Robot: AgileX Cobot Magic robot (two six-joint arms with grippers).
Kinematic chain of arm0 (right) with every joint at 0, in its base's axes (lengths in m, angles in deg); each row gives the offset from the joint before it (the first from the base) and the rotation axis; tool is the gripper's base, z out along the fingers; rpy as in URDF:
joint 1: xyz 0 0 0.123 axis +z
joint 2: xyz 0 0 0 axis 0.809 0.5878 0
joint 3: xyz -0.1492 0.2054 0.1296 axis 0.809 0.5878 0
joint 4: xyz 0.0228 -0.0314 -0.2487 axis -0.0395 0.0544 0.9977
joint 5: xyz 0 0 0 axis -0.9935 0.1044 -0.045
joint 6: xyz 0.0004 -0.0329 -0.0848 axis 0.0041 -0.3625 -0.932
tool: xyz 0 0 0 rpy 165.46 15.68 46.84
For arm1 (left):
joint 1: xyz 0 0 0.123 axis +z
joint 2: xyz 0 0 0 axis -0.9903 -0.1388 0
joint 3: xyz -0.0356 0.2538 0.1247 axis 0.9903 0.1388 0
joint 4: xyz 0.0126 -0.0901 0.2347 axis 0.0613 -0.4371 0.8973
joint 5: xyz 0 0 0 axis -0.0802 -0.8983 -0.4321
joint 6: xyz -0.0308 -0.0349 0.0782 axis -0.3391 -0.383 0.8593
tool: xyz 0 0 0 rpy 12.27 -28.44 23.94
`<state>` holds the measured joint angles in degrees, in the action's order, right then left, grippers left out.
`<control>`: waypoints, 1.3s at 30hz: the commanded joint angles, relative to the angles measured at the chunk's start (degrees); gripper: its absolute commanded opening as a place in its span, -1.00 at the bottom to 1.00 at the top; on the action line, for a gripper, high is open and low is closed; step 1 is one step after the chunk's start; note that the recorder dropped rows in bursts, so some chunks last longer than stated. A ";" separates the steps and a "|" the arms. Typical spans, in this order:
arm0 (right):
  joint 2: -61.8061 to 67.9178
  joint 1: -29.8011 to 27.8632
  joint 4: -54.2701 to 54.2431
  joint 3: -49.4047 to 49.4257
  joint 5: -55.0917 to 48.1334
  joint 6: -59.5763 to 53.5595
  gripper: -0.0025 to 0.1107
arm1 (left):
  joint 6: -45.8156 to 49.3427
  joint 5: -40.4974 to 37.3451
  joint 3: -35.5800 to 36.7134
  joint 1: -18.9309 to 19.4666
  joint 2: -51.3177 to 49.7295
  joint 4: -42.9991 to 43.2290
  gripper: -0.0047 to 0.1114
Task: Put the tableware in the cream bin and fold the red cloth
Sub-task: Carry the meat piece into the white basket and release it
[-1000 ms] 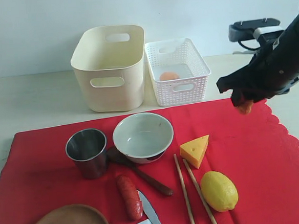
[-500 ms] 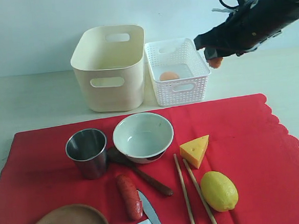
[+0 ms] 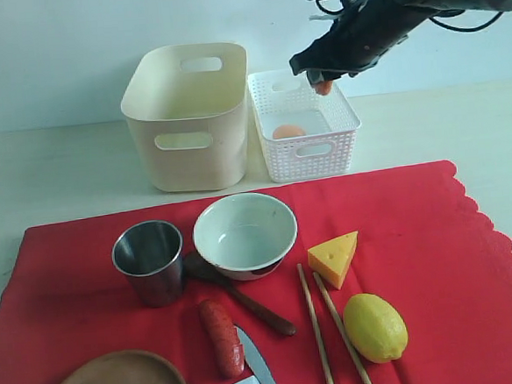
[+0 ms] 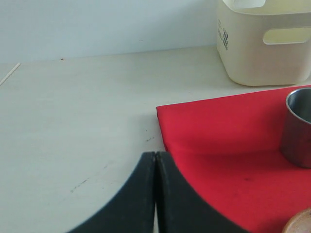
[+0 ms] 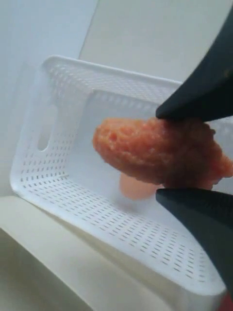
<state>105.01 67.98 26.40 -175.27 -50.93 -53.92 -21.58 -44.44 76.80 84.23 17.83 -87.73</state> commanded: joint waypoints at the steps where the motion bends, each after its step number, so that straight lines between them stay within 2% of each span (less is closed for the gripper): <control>1: 7.62 0.05 -0.28 -10.36 -3.27 -3.47 -0.96 | 0.01 0.47 0.17 0.17 0.33 0.19 -0.92; 7: 16.08 0.05 -0.28 -20.64 -7.59 -7.16 -0.96 | 0.01 0.47 0.17 0.17 0.33 0.19 -0.92; 17: 21.84 0.05 5.39 -24.97 -7.56 -11.72 -0.92 | 0.01 0.47 0.17 0.17 0.33 0.19 -0.92; 20: 21.97 0.05 6.00 -24.97 -7.86 -11.72 -0.71 | 0.01 0.47 0.17 0.17 0.33 0.19 -0.92; 26: 21.76 0.05 6.09 -24.97 -7.86 -10.85 -0.08 | 0.01 0.47 0.17 0.17 0.33 0.19 -0.92; 29: 20.83 0.05 6.09 -24.97 -7.98 -8.18 0.13 | 0.01 0.47 0.17 0.17 0.33 0.19 -0.92; 32: 18.98 0.05 6.94 -24.97 -9.01 -4.71 0.21 | 0.01 0.47 0.17 0.17 0.33 0.19 -0.92; 39: 12.89 0.05 8.53 -24.97 -16.81 -3.21 0.22 | 0.01 0.47 0.17 0.17 0.33 0.19 -0.92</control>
<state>120.88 67.98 34.13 -199.89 -64.08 -57.76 -21.58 -44.44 76.80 84.23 17.83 -87.73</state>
